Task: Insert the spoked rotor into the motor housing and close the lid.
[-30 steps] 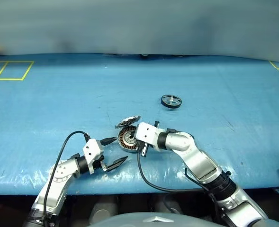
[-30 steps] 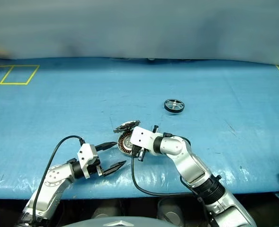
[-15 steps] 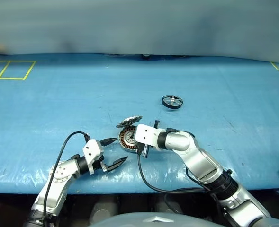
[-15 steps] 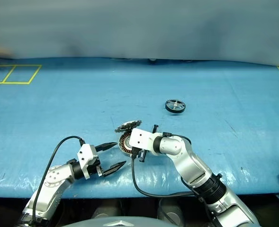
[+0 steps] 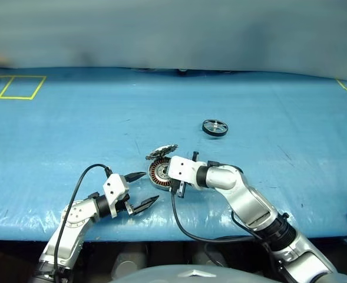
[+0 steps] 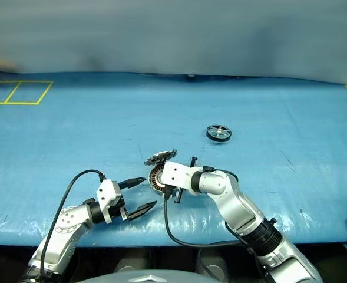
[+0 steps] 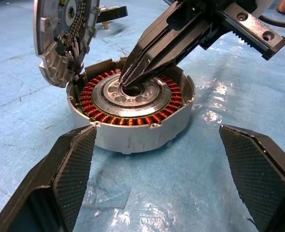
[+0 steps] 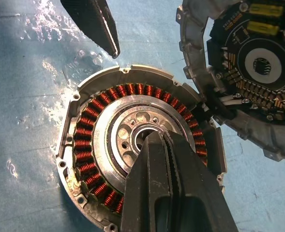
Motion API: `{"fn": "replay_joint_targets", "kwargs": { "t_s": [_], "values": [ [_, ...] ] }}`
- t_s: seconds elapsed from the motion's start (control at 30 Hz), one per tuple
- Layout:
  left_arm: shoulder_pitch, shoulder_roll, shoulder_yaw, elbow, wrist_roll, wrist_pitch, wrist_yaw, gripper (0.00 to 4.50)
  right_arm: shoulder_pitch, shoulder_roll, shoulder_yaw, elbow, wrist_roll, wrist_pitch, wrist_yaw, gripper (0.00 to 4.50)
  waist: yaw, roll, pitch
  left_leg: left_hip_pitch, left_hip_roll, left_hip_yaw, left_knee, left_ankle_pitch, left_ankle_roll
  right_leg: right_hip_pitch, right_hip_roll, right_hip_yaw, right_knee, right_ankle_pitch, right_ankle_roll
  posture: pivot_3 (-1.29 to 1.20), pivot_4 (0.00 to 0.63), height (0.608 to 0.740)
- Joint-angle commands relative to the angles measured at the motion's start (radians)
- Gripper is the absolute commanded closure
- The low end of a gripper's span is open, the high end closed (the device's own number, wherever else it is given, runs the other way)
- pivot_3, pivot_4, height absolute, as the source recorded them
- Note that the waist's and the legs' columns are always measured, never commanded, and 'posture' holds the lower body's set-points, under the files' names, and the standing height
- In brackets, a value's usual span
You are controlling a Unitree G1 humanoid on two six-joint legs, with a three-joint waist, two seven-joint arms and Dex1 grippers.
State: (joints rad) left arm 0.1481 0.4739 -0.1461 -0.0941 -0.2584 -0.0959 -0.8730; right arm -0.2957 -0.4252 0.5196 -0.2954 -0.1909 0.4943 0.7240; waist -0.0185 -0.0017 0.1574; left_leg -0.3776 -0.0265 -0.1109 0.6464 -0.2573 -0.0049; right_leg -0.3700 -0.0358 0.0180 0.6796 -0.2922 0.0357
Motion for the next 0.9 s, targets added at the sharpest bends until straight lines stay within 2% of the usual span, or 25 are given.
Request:
{"fn": "replay_joint_targets", "kwargs": {
  "t_s": [0.03,0.23,0.9],
  "values": [
    [-0.001,0.003,0.010,-0.041,-0.012,-0.004,-0.004,0.17,0.018,0.004,-0.032,-0.023,0.050,0.026,0.024,4.47,-0.001,0.000,0.000,-0.001,0.000,0.000,0.000,0.000,0.000,0.000,0.000,0.000,0.000,0.000,0.000,0.00,0.150,0.740],
    [-0.009,0.004,0.011,-0.038,-0.014,-0.001,-0.007,0.17,-0.005,0.021,-0.064,-0.083,0.110,0.036,0.024,4.47,-0.005,0.001,0.001,-0.006,0.000,0.000,-0.001,0.000,0.000,-0.003,0.000,0.000,0.000,0.000,0.000,0.00,0.150,0.740],
    [0.014,0.000,0.014,-0.050,-0.013,0.001,0.009,0.17,-0.013,-0.015,0.001,0.028,0.045,0.025,0.014,4.47,-0.005,0.001,0.001,-0.008,0.000,0.000,-0.001,0.000,0.000,-0.004,0.000,0.000,0.000,0.000,0.000,0.00,0.150,0.740]
  ]
}}
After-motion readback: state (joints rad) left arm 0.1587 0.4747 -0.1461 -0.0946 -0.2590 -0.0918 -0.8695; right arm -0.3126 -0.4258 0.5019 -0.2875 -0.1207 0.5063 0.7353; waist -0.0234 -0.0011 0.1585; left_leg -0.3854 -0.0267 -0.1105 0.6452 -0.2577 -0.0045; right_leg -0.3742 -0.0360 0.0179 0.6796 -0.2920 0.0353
